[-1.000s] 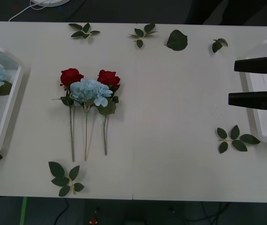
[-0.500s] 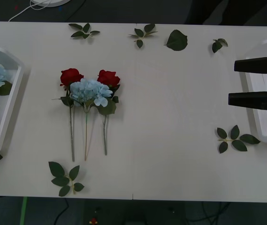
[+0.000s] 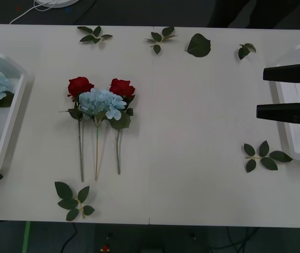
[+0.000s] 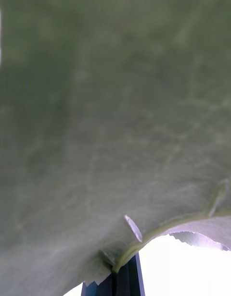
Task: Place the red flowers into the right box and the blue flowers into the left box. If a person shows an open palm, hand one flower to the person first, then continue sorting.
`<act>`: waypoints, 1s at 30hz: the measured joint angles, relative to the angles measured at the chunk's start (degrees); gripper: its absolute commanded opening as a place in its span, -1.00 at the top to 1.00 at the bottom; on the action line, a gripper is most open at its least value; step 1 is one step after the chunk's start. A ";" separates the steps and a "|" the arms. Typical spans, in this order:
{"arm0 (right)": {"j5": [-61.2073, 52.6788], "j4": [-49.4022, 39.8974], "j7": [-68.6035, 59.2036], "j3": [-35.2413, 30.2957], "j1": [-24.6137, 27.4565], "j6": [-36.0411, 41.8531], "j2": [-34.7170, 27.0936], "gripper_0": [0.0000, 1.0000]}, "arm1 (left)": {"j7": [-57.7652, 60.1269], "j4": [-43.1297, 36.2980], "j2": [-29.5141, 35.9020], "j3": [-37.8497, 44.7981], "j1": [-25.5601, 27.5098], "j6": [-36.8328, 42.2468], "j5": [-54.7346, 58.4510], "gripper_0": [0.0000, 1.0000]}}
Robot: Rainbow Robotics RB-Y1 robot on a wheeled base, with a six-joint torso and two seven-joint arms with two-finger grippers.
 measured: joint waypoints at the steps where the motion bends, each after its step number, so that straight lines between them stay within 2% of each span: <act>1: 0.00 0.00 0.00 0.00 0.00 0.00 0.00 -1.00 | 0.00 0.00 0.00 0.00 0.01 0.00 0.09 1.00; 3: 0.00 0.00 0.00 0.00 0.00 0.00 0.00 -1.00 | 0.00 0.00 0.00 0.00 0.01 -0.01 0.32 0.94; 4: 0.00 0.00 0.00 0.00 0.00 0.00 0.00 -1.00 | 0.00 0.00 0.00 0.00 0.01 -0.01 0.41 0.50; 5: 0.00 0.00 0.00 0.00 0.00 0.00 0.00 -1.00 | 0.00 0.00 0.00 0.00 0.01 -0.01 0.44 -0.08; 6: 0.00 0.00 0.00 0.00 0.00 0.00 0.00 -1.00 | 0.00 0.00 0.00 0.00 0.01 -0.03 0.46 -1.00; 23: 0.00 0.00 0.00 0.00 0.00 0.00 0.00 -1.00 | 0.00 -0.01 0.03 0.14 0.01 -0.22 0.74 -1.00; 30: 0.00 0.00 0.00 0.00 0.00 0.00 0.00 -1.00 | 0.00 -0.01 2.07 4.14 0.01 13.19 0.63 -1.00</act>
